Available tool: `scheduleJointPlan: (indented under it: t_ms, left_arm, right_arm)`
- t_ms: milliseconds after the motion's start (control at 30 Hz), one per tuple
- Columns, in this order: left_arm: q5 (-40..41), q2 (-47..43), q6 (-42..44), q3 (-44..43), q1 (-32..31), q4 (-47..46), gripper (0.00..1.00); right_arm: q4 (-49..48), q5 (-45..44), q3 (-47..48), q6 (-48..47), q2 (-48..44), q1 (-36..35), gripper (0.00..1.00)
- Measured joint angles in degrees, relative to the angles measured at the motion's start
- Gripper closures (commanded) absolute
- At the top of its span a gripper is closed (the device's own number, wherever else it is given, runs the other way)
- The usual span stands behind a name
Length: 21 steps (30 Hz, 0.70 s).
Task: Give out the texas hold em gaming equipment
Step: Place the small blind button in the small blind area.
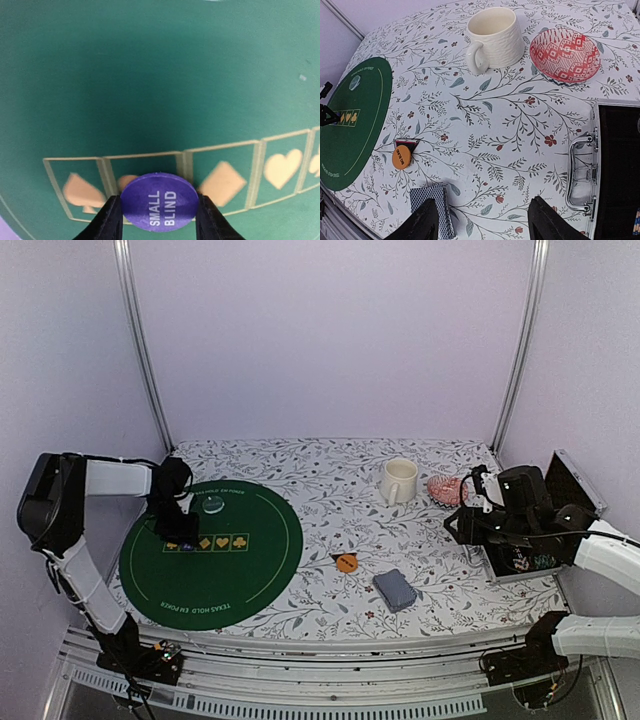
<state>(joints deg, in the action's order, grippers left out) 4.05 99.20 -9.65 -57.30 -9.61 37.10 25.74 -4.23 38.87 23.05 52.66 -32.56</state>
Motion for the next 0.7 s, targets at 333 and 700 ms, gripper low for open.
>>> scheduleJointPlan:
  t_ms: [333, 700]
  left_arm:
    - [1.38, -0.31, 2.21, -0.09, 13.14, -0.85, 0.61]
    - [2.25, -0.31, 2.36, -0.63, 18.95, -2.01, 0.61]
  right_arm:
    - [0.11, -0.20, -1.11, -0.04, -1.27, 0.00, 0.36]
    - [0.13, -0.20, -1.16, -0.20, -2.25, 0.00, 0.36]
